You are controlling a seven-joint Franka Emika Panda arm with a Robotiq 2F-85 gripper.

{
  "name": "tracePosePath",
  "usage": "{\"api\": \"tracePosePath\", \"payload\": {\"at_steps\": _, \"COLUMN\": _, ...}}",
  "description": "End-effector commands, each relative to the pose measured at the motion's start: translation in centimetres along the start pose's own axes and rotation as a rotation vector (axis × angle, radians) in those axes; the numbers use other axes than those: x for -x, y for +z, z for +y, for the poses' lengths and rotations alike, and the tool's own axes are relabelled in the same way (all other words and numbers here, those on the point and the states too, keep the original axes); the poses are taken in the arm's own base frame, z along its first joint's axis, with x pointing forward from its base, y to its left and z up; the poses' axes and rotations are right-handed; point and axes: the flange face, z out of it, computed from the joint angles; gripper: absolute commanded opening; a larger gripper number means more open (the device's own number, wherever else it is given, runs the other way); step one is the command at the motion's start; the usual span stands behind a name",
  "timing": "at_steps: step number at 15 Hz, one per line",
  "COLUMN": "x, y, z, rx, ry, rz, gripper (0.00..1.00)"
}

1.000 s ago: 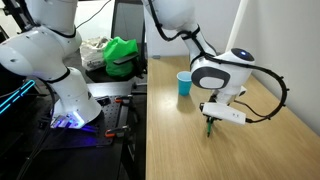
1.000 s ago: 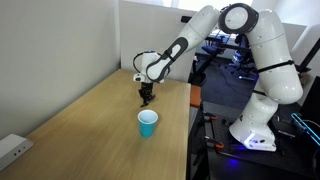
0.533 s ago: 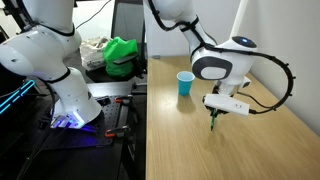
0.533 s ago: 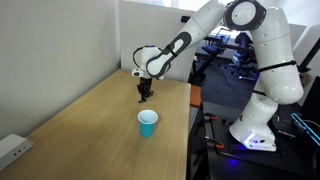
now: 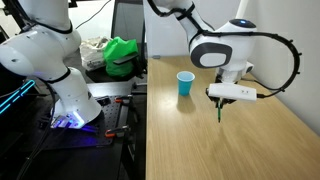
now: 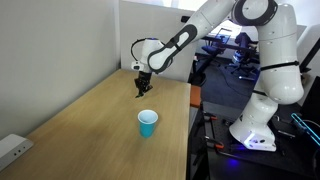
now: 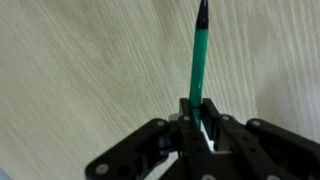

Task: Pick up the pen from the table and put it in the light blue cup.

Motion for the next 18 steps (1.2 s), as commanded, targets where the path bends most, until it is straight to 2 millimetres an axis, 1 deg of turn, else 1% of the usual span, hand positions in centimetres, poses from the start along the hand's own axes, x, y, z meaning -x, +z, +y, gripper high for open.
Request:
{"api": "tracePosePath", "payload": {"at_steps": 1, "x": -0.4, "y": -1.6, "z": -0.6, "rx": 0.062, "ry": -0.095, "rz": 0.045, "gripper": 0.04}}
{"api": "tracePosePath", "payload": {"at_steps": 8, "x": -1.8, "y": -2.2, "z": -0.7, "rx": 0.110, "ry": -0.330, "rz": 0.141, "gripper": 0.04}}
{"api": "tracePosePath", "payload": {"at_steps": 15, "x": -1.5, "y": -2.6, "z": -0.4, "rx": 0.123, "ry": -0.527, "rz": 0.276, "gripper": 0.04}}
{"api": "tracePosePath", "payload": {"at_steps": 18, "x": -1.4, "y": -2.7, "z": -0.7, "rx": 0.121, "ry": -0.580, "rz": 0.342, "gripper": 0.04}}
